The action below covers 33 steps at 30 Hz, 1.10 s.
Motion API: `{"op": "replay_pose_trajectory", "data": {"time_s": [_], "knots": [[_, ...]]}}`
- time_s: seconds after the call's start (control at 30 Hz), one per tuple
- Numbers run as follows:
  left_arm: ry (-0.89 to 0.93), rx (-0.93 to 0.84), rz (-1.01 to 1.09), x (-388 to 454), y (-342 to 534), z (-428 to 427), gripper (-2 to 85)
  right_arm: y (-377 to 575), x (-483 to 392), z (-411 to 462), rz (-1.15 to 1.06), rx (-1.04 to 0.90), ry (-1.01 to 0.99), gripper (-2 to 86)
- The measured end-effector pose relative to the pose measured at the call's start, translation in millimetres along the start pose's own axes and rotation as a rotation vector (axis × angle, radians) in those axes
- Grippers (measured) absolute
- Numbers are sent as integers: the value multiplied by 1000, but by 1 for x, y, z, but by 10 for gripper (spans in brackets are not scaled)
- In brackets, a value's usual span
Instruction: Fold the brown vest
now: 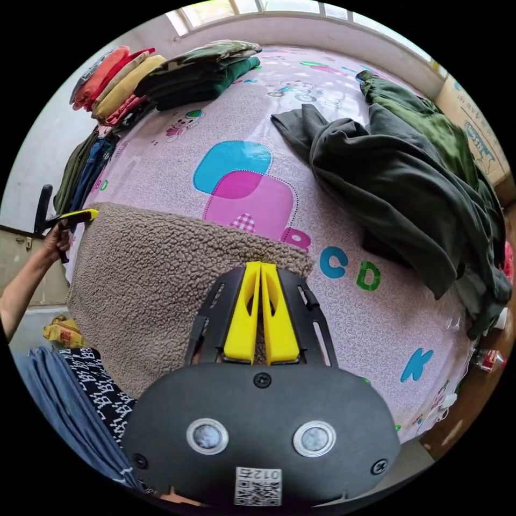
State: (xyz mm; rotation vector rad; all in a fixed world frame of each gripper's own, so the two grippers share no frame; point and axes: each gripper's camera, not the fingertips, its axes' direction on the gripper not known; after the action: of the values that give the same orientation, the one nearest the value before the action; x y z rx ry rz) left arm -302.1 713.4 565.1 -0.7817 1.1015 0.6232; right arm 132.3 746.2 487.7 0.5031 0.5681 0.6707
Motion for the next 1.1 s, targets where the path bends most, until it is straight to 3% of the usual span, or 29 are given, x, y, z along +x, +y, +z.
{"op": "replay_pose_trajectory", "data": {"time_s": [0.07,0.2,0.27,0.37,0.5,0.6,0.7,0.77,0.9,1.1], "knots": [[67,72,-74,-11,9,-12,1,4,-6,-19,9,29,14,-1],[7,230,-16,18,27,-45,2,19,-51,-56,-98,225,-50,-1],[-121,184,99,54,25,-34,3,14,-93,-45,-225,236,-195,-1],[-298,100,123,65,19,-1,2,2,-127,-11,-307,209,-245,-1],[-276,-18,47,29,22,40,0,-10,-120,45,-281,50,-215,0],[-150,39,-67,9,27,31,1,-4,-88,38,-196,78,-334,1],[-212,191,-43,39,36,3,2,31,-39,-2,-104,206,-355,3],[-84,220,2,71,37,3,3,72,16,-26,23,291,-319,7],[74,163,105,134,38,40,3,131,105,-32,216,337,-329,34],[-73,7,141,189,46,131,3,161,194,27,368,232,-524,154]]}}
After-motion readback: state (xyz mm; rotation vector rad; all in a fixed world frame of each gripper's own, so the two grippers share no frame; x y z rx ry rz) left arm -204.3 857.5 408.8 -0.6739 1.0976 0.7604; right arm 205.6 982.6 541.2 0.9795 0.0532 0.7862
